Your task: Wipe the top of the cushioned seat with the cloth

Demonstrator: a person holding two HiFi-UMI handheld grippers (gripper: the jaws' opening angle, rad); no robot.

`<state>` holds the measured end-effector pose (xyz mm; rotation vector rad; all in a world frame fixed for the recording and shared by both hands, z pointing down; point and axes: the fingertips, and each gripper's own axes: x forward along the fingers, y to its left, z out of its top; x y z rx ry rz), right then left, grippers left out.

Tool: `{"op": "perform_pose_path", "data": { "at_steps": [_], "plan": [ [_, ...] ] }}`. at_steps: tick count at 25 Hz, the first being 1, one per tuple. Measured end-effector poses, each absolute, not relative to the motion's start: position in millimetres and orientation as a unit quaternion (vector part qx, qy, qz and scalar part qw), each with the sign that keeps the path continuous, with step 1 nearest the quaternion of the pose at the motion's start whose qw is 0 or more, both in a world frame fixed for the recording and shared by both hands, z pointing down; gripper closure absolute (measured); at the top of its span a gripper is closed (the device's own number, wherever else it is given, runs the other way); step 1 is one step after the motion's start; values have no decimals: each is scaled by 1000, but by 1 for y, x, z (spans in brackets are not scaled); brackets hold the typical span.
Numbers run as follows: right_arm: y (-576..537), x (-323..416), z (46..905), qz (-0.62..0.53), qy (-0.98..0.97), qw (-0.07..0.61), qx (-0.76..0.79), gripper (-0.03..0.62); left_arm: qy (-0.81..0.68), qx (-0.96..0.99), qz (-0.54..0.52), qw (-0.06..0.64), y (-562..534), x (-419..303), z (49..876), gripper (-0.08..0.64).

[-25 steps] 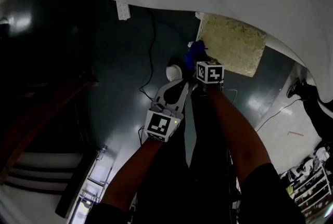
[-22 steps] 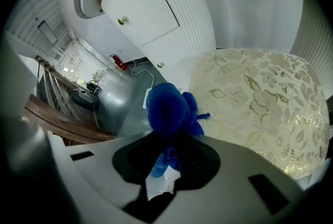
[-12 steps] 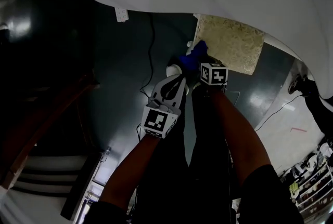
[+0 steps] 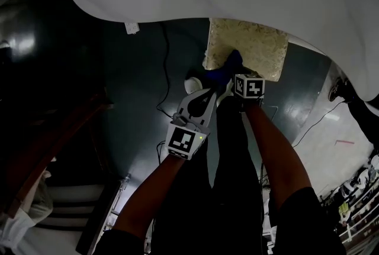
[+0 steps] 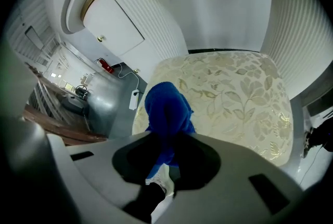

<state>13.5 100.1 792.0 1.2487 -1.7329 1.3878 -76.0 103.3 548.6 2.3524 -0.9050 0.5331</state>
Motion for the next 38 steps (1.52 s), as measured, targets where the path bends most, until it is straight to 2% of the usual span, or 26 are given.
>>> {"op": "perform_pose_path", "data": {
  "at_steps": [4, 9, 13, 23, 38],
  "plan": [
    [109, 41, 785, 523, -638, 304, 477, 495, -323, 883, 206, 272, 110, -56, 547, 545],
    [118, 67, 799, 524, -641, 279, 487, 495, -307, 887, 213, 272, 116, -29, 548, 545],
    [125, 92, 793, 523, -636, 294, 485, 495, -292, 892, 216, 268, 117, -3, 546, 545],
    [137, 134, 800, 521, -643, 264, 496, 494, -257, 902, 230, 260, 129, 47, 548, 545],
    [152, 194, 788, 529, -623, 273, 507, 494, -235, 909, 246, 240, 130, 85, 541, 545]
  ]
}}
